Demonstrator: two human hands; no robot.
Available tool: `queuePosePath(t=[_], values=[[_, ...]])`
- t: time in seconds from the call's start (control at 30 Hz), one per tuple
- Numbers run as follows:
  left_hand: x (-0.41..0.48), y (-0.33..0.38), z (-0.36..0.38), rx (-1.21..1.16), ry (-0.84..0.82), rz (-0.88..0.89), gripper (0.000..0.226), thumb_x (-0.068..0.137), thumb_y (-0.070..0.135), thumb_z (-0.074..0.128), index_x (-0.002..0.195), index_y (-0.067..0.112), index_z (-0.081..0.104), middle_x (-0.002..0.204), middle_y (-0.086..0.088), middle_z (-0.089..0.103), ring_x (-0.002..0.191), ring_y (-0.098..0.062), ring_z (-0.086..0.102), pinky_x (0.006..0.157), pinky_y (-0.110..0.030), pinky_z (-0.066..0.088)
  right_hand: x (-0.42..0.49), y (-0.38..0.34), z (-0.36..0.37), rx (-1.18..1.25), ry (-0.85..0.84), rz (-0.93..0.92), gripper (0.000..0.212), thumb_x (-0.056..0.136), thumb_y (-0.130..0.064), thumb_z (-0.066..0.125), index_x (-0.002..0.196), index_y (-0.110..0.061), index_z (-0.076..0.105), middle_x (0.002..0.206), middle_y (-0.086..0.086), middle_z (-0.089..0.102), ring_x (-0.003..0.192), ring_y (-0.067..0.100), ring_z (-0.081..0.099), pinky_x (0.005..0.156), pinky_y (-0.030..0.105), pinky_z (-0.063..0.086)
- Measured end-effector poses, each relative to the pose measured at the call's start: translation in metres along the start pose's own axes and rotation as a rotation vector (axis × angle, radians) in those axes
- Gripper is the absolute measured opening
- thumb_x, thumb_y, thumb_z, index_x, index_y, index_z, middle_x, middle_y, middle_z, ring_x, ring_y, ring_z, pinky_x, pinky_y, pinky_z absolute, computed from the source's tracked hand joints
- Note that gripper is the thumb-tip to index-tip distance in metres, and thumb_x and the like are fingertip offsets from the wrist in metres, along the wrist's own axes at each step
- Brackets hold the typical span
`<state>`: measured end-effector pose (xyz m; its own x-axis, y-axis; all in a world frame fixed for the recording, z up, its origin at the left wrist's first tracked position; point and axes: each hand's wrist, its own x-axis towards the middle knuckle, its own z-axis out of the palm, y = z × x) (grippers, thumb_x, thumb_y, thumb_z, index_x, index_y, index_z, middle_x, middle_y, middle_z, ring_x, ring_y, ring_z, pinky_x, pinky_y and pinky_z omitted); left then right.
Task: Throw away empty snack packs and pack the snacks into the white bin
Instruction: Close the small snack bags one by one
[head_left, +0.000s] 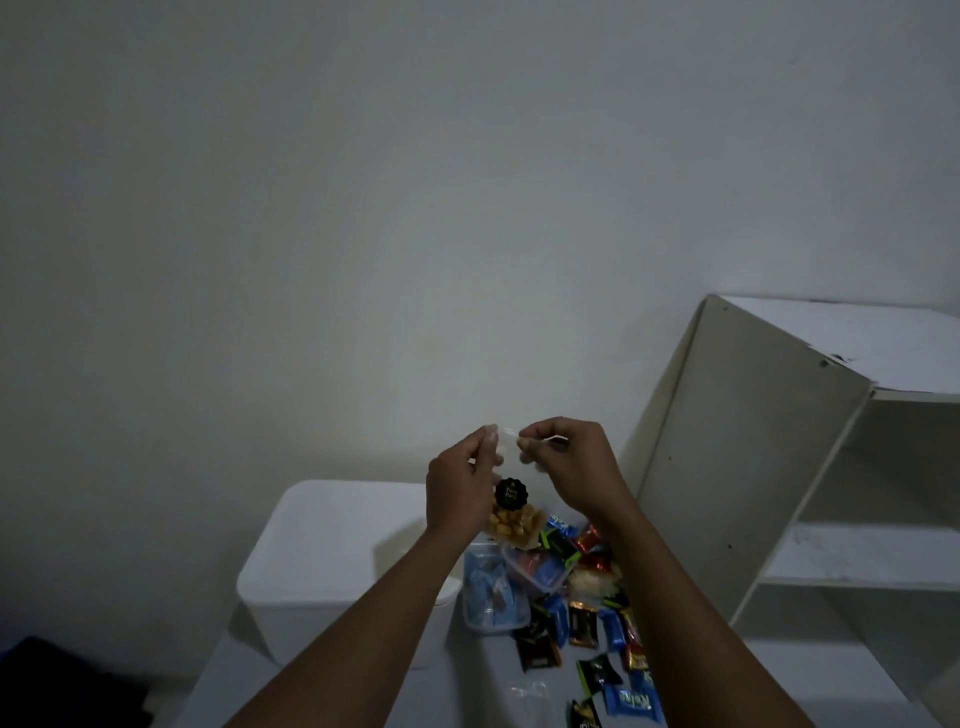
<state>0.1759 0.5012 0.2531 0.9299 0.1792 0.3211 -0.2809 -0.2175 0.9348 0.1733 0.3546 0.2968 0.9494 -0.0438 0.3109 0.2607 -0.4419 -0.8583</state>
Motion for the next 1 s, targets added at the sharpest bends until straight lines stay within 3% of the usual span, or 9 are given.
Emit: queuePosePath(t=[0.2, 0.4, 0.67, 0.83, 1.0], values=[[-0.001, 0.009, 0.004, -0.060, -0.006, 0.026, 0.022, 0.096, 0.035, 0.062, 0.113, 0.027, 0.072, 0.092, 0.008, 0.074, 0.060, -0.008, 0.071, 0.067, -0.027, 0.058, 0.003, -0.006, -0.003, -0.108, 0.116, -0.069, 0.004, 0.088, -0.016, 0.074, 0.090, -0.012, 0.076, 0.086, -0.009, 0.070, 0.076, 0.003, 0.067, 0.067, 0.013, 0.051], [0.004, 0.017, 0.001, -0.356, -0.014, -0.168, 0.011, 0.090, 0.024, 0.072, 0.096, 0.015, 0.073, 0.087, -0.004, 0.076, 0.077, -0.015, 0.072, 0.069, -0.027, 0.051, -0.005, -0.012, -0.013, 0.116, 0.069, -0.003, 0.003, 0.085, -0.015, 0.077, 0.088, -0.013, 0.078, 0.074, 0.002, 0.076, 0.068, 0.009, 0.071, 0.063, 0.013, 0.051], [0.001, 0.036, 0.006, -0.363, -0.094, -0.167, 0.019, 0.102, 0.021, 0.048, 0.089, 0.014, 0.060, 0.083, -0.002, 0.059, 0.078, -0.016, 0.056, 0.076, -0.036, 0.045, -0.012, -0.028, -0.014, 0.349, 0.050, 0.076, 0.023, 0.083, -0.007, 0.078, 0.101, -0.011, 0.065, 0.085, 0.011, 0.076, 0.080, 0.024, 0.074, 0.072, 0.034, 0.057], [0.000, 0.042, 0.002, -0.394, -0.109, -0.138, 0.016, 0.101, 0.022, 0.052, 0.091, 0.015, 0.062, 0.081, 0.002, 0.062, 0.075, -0.012, 0.058, 0.076, -0.036, 0.047, -0.016, -0.028, -0.014, 0.402, 0.091, 0.105, 0.023, 0.083, -0.005, 0.077, 0.100, -0.016, 0.067, 0.086, 0.009, 0.075, 0.080, 0.019, 0.073, 0.080, 0.038, 0.059], [0.001, 0.046, -0.007, -0.330, -0.227, -0.080, 0.008, 0.095, 0.023, 0.064, 0.091, 0.020, 0.071, 0.085, 0.002, 0.070, 0.077, -0.011, 0.061, 0.074, -0.033, 0.051, -0.016, -0.028, -0.014, 0.365, 0.067, 0.040, 0.027, 0.083, -0.007, 0.079, 0.106, -0.019, 0.070, 0.088, 0.005, 0.078, 0.088, 0.017, 0.074, 0.080, 0.028, 0.056]])
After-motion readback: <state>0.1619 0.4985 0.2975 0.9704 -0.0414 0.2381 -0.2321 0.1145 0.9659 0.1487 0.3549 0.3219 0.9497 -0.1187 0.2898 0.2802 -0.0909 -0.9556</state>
